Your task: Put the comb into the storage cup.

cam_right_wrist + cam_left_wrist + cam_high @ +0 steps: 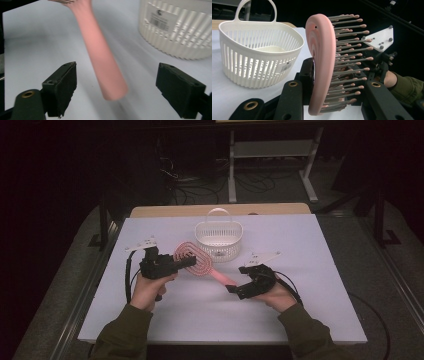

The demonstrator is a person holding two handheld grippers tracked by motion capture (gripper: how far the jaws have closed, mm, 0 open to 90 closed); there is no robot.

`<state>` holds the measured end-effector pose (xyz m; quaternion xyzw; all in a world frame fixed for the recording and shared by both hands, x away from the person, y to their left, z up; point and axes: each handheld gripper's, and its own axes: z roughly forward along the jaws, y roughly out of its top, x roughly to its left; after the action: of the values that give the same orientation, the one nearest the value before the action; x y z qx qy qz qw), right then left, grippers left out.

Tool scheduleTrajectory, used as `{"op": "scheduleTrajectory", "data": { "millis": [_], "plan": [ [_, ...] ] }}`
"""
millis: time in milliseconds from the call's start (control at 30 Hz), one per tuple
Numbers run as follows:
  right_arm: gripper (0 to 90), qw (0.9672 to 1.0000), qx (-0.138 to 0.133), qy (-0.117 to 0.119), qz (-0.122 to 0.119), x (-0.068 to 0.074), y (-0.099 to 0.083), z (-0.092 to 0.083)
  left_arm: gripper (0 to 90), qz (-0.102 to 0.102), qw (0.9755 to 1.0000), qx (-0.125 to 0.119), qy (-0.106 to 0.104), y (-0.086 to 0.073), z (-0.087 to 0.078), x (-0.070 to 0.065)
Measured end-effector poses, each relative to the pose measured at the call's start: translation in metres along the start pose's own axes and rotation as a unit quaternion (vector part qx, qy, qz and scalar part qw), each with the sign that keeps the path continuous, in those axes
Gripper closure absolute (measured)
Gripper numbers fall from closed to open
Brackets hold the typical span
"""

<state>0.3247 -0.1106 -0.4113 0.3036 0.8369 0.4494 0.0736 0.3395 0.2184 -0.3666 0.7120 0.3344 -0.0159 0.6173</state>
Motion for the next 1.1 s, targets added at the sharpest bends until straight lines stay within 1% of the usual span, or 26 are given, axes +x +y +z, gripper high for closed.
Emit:
{"op": "scheduleTrajectory", "data": {
  "millis": [100, 233, 333, 467, 533, 667, 767, 867, 900, 1033, 1100],
  "plan": [
    [13.7, 0.9998, 0.0, -0.01, 0.016, -0.003, -0.003, -0.006, 65.1, 0.001, 1.0, -0.001, 0.0, 0.0, -0.001, 0.0],
    [12.2, 0.9994, -0.006, -0.022, 0.024, -0.008, -0.008, -0.014, 65.1, 0.0, 1.0, -0.004, 0.001, 0.001, -0.003, 0.001],
    [7.0, 0.999, -0.009, -0.033, 0.028, -0.01, -0.015, -0.019, 65.1, -0.003, 1.0, -0.007, 0.002, 0.001, -0.005, 0.002],
    [1.4, 0.998, -0.008, -0.05, 0.036, -0.013, -0.026, -0.026, 65.1, -0.002, 1.0, -0.008, 0.001, 0.002, -0.006, 0.002],
    [1.1, 0.9974, -0.011, -0.058, 0.04, -0.014, -0.033, -0.03, 65.1, -0.002, 1.0, -0.009, 0.001, 0.002, -0.006, 0.002],
    [0.0, 0.9966, 0.0, -0.071, 0.042, -0.015, -0.044, -0.034, 65.1, -0.003, 0.9999, -0.01, 0.0, 0.002, -0.007, 0.002],
    [0.0, 0.9959, -0.001, -0.078, 0.044, -0.015, -0.051, -0.038, 65.1, -0.004, 0.9999, -0.011, -0.001, 0.003, -0.007, 0.002],
    [0.0, 0.9952, 0.003, -0.087, 0.043, -0.015, -0.058, -0.041, 65.1, -0.004, 0.9999, -0.012, -0.002, 0.003, -0.008, 0.002],
    [0.0, 0.995, 0.004, -0.088, 0.047, -0.015, -0.061, -0.043, 65.1, -0.003, 0.9999, -0.012, -0.002, 0.003, -0.008, 0.002],
    [0.0, 0.9938, -0.003, -0.094, 0.059, -0.018, -0.071, -0.048, 65.1, -0.001, 0.9999, -0.014, -0.002, 0.005, -0.009, 0.002],
    [0.0, 0.9931, -0.006, -0.101, 0.058, -0.018, -0.074, -0.051, 65.1, 0.001, 0.9999, -0.015, -0.002, 0.007, -0.01, 0.002]
  ]
}}
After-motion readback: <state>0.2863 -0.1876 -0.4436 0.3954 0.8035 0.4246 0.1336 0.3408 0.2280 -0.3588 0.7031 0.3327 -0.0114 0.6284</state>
